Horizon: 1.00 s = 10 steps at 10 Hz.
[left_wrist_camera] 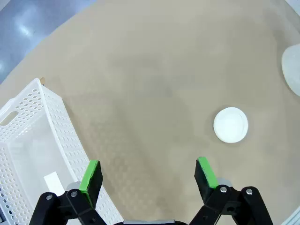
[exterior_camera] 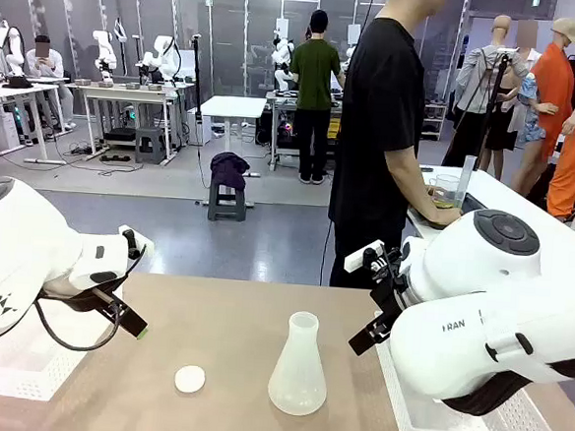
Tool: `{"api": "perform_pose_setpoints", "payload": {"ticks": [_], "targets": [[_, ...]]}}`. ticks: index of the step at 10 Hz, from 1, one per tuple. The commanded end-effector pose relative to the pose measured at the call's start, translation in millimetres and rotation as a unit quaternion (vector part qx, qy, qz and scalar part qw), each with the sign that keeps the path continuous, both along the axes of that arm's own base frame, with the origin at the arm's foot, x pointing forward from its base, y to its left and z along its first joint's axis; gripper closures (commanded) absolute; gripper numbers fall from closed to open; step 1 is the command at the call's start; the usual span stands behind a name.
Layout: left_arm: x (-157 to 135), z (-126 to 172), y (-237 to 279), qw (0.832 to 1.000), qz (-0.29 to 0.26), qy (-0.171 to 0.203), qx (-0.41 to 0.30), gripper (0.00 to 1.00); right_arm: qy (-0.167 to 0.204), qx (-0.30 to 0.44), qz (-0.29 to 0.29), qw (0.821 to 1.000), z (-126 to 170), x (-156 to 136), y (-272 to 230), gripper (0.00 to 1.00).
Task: Prepare the solutions needed for the experiment.
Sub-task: Pick up the Plastic Funnel and insert it into the Big flask.
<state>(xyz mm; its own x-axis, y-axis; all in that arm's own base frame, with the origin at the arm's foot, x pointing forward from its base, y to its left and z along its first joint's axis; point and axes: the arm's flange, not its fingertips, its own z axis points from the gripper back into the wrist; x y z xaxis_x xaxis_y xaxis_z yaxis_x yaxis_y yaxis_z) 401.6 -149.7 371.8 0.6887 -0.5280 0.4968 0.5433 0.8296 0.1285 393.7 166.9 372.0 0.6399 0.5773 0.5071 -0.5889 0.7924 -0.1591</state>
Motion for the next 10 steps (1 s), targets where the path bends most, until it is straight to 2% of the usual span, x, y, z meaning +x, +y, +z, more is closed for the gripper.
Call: {"api": "perform_pose_setpoints", "payload": {"ticks": [1, 10], "targets": [[-0.1, 0.0, -0.3, 1.000, 0.000, 0.000, 0.000, 0.00, 0.000, 0.000, 0.000, 1.000, 0.0, 0.0, 0.0, 0.00], [-0.1, 0.0, -0.3, 1.000, 0.000, 0.000, 0.000, 0.00, 0.000, 0.000, 0.000, 1.000, 0.0, 0.0, 0.0, 0.00]]}}
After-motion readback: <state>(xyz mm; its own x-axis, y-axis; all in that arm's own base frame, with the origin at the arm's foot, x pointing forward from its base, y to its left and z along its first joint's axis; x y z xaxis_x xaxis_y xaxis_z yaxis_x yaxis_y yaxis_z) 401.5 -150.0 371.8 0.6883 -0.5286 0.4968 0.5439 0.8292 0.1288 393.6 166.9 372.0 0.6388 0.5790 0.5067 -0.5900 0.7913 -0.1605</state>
